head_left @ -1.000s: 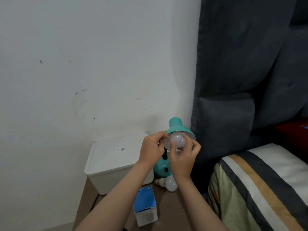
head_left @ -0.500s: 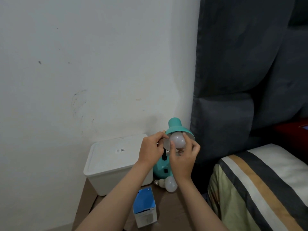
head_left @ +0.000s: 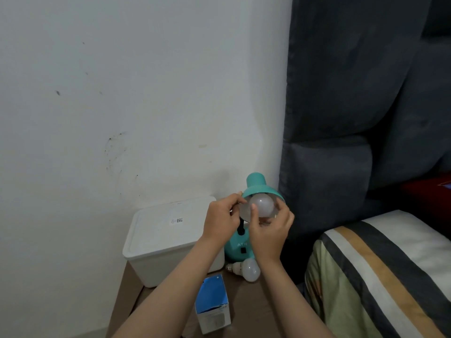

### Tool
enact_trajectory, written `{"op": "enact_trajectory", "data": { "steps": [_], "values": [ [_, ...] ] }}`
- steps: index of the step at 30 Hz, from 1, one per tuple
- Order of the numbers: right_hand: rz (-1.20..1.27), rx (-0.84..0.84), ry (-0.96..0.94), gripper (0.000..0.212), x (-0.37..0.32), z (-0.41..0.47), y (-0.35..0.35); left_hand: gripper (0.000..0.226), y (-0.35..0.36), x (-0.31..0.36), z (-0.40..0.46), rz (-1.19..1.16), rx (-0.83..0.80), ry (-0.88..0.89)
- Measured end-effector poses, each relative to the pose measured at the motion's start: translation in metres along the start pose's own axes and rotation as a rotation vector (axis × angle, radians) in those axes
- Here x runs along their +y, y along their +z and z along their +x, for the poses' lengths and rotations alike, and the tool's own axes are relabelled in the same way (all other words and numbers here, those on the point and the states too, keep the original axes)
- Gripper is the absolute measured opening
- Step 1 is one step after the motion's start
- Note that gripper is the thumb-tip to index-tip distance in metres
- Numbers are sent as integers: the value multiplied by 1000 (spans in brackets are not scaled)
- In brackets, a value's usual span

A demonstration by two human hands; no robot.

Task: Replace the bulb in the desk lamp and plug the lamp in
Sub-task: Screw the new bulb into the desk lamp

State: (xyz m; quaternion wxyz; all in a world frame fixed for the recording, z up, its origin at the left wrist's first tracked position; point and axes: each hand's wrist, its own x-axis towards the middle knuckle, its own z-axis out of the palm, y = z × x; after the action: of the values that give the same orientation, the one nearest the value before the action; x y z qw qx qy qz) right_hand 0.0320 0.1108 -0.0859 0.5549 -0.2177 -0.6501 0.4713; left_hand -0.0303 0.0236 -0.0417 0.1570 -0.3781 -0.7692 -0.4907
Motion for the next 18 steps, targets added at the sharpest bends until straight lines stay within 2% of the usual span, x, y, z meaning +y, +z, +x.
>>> {"op": "enact_trajectory", "data": {
  "steps": [4,11,16,18],
  "values": [
    [-52,-28,-153,47,10,-3,4,24,0,0,0,-11,3,0],
    [2,-34,95,46,0,2,-2,22,0,1,0,-10,-3,1],
    [-48,-20,-104,36,8,-5,4,24,0,-1,0,-12,-1,-7],
    [-54,-38,-133,38,14,-6,4,24,0,-1,0,-22,-4,-20]
  ]
}}
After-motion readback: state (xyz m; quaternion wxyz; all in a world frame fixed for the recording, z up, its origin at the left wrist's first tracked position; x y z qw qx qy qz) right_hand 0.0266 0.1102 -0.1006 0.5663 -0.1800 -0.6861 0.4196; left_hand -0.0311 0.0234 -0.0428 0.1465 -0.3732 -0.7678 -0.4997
